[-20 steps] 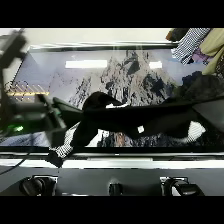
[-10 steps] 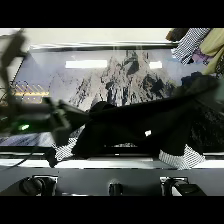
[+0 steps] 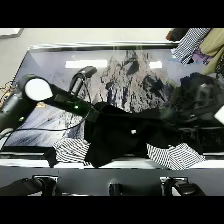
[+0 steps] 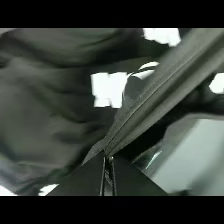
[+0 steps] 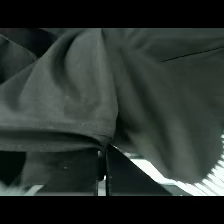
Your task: Fold the clothes and pants, and hang the long-sleeved shirts on hangers.
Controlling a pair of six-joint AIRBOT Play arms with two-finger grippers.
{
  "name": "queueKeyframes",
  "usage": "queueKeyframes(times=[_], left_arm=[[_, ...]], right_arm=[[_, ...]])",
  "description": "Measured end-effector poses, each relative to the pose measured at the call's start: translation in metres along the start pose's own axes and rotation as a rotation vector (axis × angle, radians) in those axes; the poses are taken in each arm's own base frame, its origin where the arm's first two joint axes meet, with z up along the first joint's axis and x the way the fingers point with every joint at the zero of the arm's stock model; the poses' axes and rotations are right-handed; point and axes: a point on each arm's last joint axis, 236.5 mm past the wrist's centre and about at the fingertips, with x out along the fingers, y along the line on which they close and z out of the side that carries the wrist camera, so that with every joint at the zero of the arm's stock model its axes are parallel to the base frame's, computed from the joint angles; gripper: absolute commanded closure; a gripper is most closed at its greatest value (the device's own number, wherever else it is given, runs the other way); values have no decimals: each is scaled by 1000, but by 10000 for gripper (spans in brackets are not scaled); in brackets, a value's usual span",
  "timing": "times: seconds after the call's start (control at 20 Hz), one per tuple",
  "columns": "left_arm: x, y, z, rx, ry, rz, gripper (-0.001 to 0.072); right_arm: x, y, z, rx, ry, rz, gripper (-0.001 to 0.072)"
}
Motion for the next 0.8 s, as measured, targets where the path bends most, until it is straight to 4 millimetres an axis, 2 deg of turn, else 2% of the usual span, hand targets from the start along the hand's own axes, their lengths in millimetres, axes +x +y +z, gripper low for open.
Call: queueKeyframes(times=[0.15, 0.3, 0.45, 0.6, 0.65, 0.75, 0.8], left_arm=[[10, 18, 0, 11, 24, 5, 678], [10, 34, 0, -5, 31, 9, 678], [7, 44, -4, -21, 43, 11, 678], [4, 49, -5, -30, 46, 11, 665], [3, 49, -5, -31, 45, 10, 565], [2, 51, -5, -43, 40, 12, 238], [2, 52, -2, -64, 30, 14, 153]], right_arm=[[40, 26, -7, 20, 0, 77, 678], [59, 51, -4, 29, -13, 119, 679], [54, 71, 27, -6, -98, 121, 679], [34, 85, 59, -63, -173, 89, 678], [28, 86, 64, -74, -181, 70, 678], [19, 82, 69, -97, -176, 23, 678], [15, 78, 67, -106, -160, -6, 678]])
